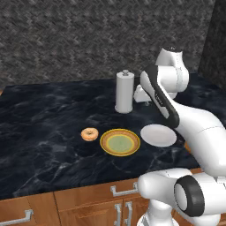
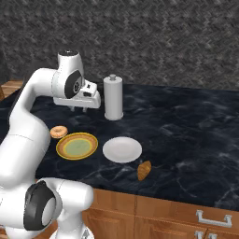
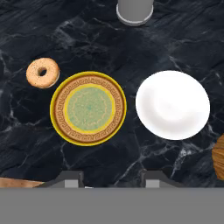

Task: Place the pastries on the plates.

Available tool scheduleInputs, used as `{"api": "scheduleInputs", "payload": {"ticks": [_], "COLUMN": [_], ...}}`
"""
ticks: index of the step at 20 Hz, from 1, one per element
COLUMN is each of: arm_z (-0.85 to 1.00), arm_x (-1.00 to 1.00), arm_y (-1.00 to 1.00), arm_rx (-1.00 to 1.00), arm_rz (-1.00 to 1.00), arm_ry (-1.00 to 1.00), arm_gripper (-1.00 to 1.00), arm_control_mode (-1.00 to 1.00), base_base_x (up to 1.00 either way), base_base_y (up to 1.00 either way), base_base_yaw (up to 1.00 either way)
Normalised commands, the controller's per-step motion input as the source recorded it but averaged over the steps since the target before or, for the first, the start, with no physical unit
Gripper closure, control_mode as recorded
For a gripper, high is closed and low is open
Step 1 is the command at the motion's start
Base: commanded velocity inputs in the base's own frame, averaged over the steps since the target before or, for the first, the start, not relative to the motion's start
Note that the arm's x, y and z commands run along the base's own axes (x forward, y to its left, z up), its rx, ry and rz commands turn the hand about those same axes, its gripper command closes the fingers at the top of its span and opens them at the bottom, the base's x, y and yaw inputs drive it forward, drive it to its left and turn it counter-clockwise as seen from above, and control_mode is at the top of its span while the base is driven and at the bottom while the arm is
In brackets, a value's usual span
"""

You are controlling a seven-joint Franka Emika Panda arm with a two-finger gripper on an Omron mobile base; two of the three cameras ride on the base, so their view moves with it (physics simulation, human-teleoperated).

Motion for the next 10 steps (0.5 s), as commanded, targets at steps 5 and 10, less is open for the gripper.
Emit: {"api": "scheduleInputs", "payload": {"ticks": [5,10], "arm_z": [-0.22,-0.35], "arm_x": [0.12,0.45], "arm_y": [0.25,0.49], "arm_rx": [-0.02,0.00], "arm_rz": [0.00,0.00], "arm_ry": [0.00,0.01], "arm_gripper": [-1.00,-1.00], "arm_control_mode": [-1.00,-1.00], "base_base_x": [0.00,0.00], "base_base_y": [0.00,0.00], "base_base_yaw": [0.00,0.00]}}
